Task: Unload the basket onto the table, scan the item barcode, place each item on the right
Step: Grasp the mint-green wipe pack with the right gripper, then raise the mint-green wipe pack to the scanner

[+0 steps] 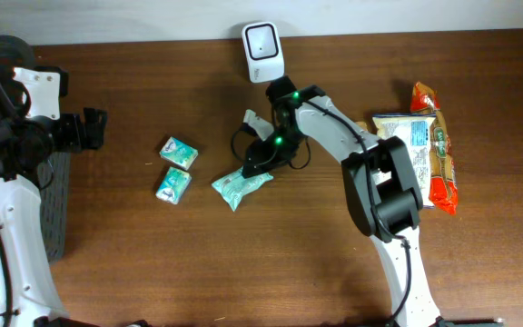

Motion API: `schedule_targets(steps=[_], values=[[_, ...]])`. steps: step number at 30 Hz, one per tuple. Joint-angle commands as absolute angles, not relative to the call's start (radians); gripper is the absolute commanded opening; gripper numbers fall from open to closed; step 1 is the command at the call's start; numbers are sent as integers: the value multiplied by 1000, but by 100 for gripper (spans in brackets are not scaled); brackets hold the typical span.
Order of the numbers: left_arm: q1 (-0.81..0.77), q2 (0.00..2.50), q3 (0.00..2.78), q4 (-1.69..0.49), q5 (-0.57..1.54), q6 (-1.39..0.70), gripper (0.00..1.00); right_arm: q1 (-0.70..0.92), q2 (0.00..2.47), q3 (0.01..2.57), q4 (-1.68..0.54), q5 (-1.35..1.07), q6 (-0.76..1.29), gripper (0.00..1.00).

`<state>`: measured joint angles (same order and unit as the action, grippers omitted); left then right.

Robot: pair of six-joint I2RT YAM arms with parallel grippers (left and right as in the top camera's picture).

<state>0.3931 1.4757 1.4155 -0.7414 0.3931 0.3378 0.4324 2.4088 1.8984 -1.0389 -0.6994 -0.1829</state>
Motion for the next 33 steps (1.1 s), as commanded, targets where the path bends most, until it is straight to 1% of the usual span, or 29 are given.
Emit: schedule_targets(steps=[1,3,4,8,14,15,17,18,19,22,27,30,31,33], values=[[396,1472,1414,-739,404,350,99,451,2432,1897,-1039,-730,-120,33],[396,1472,1414,-739,404,350,99,453,2432,1856,-1033,-730,-95,18],[396,1472,1414,-739,404,350,99,452,2432,1826,-1027,-730,-96,4],[396,1472,1414,-739,404,350,99,424,2399,1835,-1036,-737,-97,4],[396,1472,1414,-739,404,350,99,288,2067,1840,-1111,-801,-96,4],[396,1472,1414,-739,404,350,99,250,1953,1840,-1122,-767,-34,4],[396,1472,1414,-739,404,350,99,229,1861,1840,-1122,-575,112,4],[396,1472,1414,-739,404,350,99,230,1799,1840,-1127,-380,234,4],[396,1472,1414,-739,404,350,99,238,1757,1840,-1130,-302,284,4],[396,1472,1414,-739,404,350,99,242,1716,1840,-1146,-308,362,4],[396,1472,1414,-739,404,350,99,242,1721,1823,-1141,-363,349,4],[396,1472,1414,-739,404,350,99,242,1724,1739,-1069,-472,234,4],[396,1472,1414,-739,404,350,99,242,1725,1686,-1021,-574,145,4],[396,1472,1414,-739,404,350,99,241,1725,1624,-967,-591,126,4]])
